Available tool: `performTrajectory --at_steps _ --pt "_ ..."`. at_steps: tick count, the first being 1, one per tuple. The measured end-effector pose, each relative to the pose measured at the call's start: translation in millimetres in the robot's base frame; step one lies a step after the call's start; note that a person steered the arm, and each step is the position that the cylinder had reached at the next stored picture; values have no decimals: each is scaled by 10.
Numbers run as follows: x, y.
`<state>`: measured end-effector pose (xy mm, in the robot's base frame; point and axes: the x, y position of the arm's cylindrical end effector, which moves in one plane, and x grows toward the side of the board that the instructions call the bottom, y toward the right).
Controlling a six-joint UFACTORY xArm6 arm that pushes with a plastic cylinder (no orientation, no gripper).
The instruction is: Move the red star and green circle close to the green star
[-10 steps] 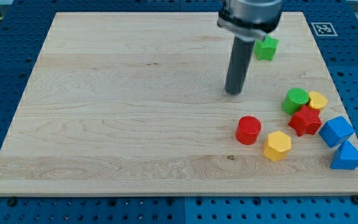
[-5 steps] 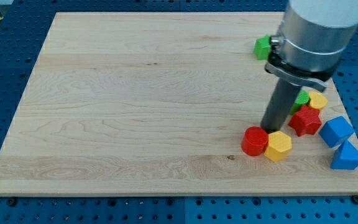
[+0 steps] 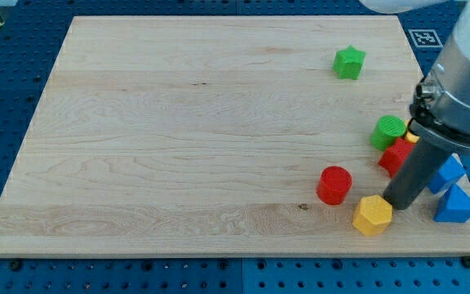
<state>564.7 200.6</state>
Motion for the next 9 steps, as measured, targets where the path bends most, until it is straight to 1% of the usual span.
performTrajectory --at_steps 2,3,7,9 --pt "-98 263" --pt "-238 279" --pt "-283 245" --pt "-486 154"
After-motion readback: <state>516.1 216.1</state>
